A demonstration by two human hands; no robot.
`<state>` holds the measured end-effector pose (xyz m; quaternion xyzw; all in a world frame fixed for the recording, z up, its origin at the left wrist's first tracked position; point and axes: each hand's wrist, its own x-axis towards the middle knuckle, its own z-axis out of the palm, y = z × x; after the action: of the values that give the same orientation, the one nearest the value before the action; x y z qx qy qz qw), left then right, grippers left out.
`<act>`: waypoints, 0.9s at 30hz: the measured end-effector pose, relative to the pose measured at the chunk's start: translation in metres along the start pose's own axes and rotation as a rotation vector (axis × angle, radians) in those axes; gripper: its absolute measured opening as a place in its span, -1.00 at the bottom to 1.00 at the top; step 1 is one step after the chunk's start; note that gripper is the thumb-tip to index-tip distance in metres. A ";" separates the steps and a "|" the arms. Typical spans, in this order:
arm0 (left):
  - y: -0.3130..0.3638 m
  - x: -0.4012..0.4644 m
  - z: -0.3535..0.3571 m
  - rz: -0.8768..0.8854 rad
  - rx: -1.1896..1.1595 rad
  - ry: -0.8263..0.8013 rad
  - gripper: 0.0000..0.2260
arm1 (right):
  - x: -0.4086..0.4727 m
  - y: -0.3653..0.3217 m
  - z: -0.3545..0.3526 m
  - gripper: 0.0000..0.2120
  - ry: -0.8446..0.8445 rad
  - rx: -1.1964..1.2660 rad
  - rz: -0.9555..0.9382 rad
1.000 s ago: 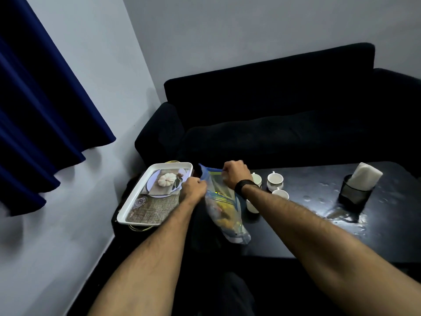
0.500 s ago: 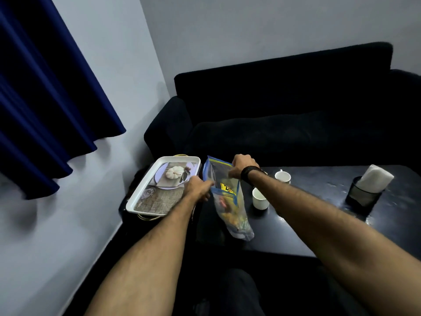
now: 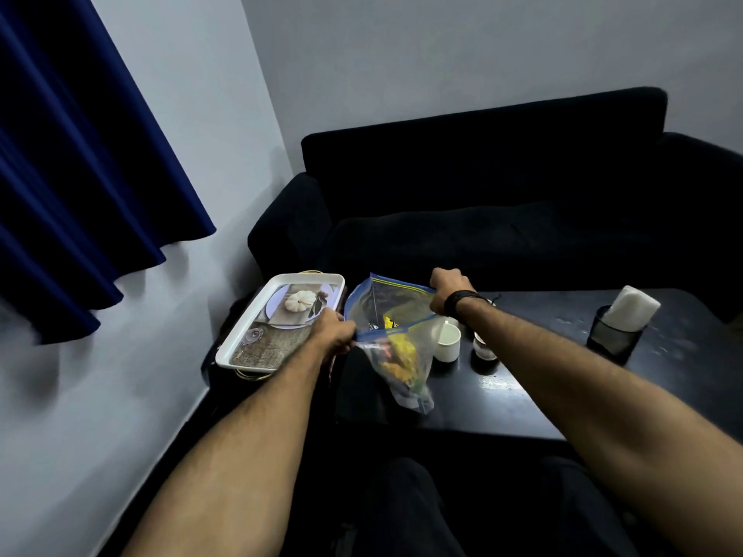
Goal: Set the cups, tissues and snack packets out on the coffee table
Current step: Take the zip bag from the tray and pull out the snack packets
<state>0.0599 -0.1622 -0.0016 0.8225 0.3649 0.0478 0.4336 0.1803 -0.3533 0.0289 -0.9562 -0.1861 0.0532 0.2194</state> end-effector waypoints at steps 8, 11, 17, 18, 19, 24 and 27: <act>0.006 0.004 0.014 0.056 -0.169 -0.103 -0.79 | -0.004 -0.019 0.005 -0.56 0.215 -0.151 -0.303; 0.002 0.005 0.020 0.065 -0.273 -0.163 -0.77 | -0.004 -0.036 0.012 -0.65 0.215 -0.125 -0.465; -0.011 0.008 0.025 -0.079 -0.432 -0.073 -0.48 | -0.004 -0.053 0.039 -0.59 -0.316 -0.414 -0.336; -0.018 0.010 0.027 -0.119 -0.417 -0.067 -0.44 | -0.003 -0.050 0.043 -0.59 -0.364 -0.441 -0.308; -0.025 0.012 0.030 -0.152 -0.381 -0.076 -0.43 | -0.001 -0.044 0.047 -0.60 -0.412 -0.442 -0.286; -0.051 0.016 0.053 -0.284 -0.312 -0.188 -0.57 | 0.010 -0.017 0.054 -0.38 -0.462 -0.279 -0.231; -0.058 0.021 0.069 -0.352 -0.359 -0.243 -0.60 | 0.017 -0.009 0.065 -0.37 -0.429 -0.170 -0.225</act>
<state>0.0698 -0.1752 -0.0931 0.6562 0.4334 -0.0633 0.6145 0.1811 -0.3135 -0.0263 -0.9115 -0.3372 0.2142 0.0984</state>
